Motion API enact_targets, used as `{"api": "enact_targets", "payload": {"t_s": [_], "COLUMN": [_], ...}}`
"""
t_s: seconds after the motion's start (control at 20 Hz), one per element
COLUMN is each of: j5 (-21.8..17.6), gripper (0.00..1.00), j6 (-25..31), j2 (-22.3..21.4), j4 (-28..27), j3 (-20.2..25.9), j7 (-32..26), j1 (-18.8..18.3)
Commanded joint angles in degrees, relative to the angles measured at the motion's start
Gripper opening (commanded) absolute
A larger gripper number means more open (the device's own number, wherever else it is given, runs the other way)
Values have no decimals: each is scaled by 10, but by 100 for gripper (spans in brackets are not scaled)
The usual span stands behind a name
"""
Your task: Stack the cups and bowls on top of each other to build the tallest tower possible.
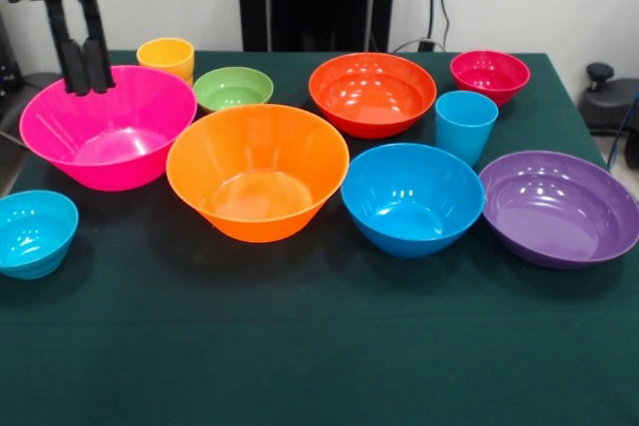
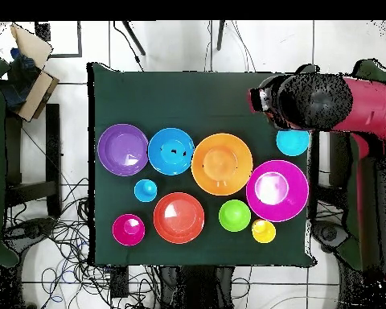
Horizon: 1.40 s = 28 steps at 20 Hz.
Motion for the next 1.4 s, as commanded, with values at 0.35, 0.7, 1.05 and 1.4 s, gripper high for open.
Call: {"api": "enact_targets", "payload": {"t_s": [0.35, 0.7, 1.05, 1.4], "j5": [-41, -53, -73, -90], "gripper": [0, 0, 0, 0], "j6": [48, 46, 24, 13], "j2": [87, 108, 165, 199], "j4": [-75, -88, -105, -121], "j3": [-24, -17, -15, -2], "j7": [-126, -161, -187, -214], "j1": [-18, -30, -39, -47]}}
